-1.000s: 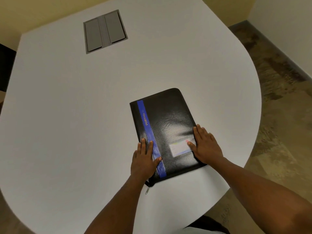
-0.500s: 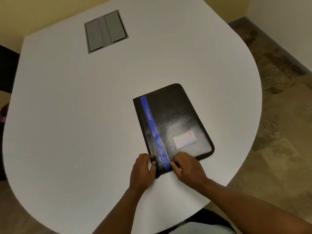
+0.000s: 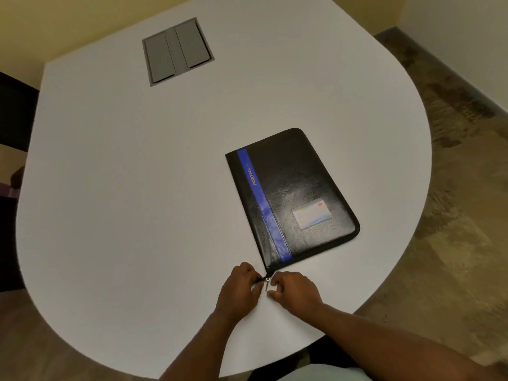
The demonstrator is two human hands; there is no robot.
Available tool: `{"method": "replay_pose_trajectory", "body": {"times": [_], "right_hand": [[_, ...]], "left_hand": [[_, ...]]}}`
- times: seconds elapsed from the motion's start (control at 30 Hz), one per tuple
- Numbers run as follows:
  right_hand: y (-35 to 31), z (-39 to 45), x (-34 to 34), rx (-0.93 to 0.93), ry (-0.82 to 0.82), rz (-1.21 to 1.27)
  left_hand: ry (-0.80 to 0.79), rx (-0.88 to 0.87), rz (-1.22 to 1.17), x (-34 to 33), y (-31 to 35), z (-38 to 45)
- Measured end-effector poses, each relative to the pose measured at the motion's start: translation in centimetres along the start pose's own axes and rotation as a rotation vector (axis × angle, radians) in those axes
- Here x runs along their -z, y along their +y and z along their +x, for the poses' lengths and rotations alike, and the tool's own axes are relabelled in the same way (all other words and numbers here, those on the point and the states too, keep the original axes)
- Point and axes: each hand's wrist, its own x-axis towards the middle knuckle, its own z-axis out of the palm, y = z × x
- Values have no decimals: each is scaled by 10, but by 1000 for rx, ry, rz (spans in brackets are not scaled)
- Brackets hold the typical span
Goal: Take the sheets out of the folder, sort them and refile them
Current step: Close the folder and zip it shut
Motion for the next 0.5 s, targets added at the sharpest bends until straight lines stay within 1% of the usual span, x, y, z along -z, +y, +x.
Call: {"method": "replay_pose_trajectory", "body": {"times": [0.1, 0.27, 0.4, 0.5], "right_hand": [[-4, -3, -2, -34, 35, 11], [-10, -7, -6, -39, 112, 9], [-7, -6, -7, -15, 139, 0], [-7, -8, -5, -27, 181, -12]], "left_hand": [[24, 72, -85, -2, 2, -2], [-21, 161, -231, -1, 7, -6], [-45, 178, -196, 0, 9, -6], [-29, 150, -93, 4, 10, -7]]}}
